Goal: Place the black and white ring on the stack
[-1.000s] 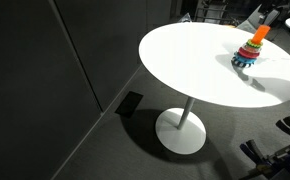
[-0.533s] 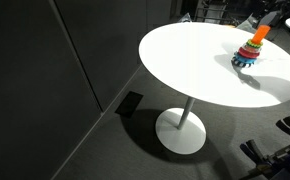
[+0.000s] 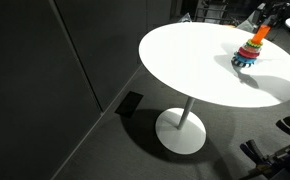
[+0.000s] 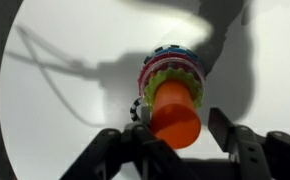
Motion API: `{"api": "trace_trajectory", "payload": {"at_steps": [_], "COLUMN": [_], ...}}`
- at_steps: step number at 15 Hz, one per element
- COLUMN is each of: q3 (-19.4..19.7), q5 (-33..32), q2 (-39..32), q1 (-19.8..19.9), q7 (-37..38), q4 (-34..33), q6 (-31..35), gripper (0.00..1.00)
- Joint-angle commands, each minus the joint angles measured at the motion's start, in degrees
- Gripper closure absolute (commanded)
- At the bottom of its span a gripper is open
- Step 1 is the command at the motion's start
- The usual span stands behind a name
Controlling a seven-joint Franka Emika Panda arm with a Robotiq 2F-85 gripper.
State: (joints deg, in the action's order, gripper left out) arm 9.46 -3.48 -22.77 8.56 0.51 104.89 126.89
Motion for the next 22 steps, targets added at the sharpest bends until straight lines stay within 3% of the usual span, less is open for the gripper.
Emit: {"api": "trace_trajectory", "payload": {"at_steps": [1,3,22], "q3": [-0.77,-1.06,-6.54], "q5": [0.56,0.47,5.49], "q2": [0.55,1.12,6.67], "q1": [0.6,0.4,-1.5], "q7": [-1.18,-1.55,-6.27], "q4": [-0.45,-0.2,3.58], "q6": [-1.14,-1.42,-3.13], "gripper": [0.68,0.79,0.8]}}
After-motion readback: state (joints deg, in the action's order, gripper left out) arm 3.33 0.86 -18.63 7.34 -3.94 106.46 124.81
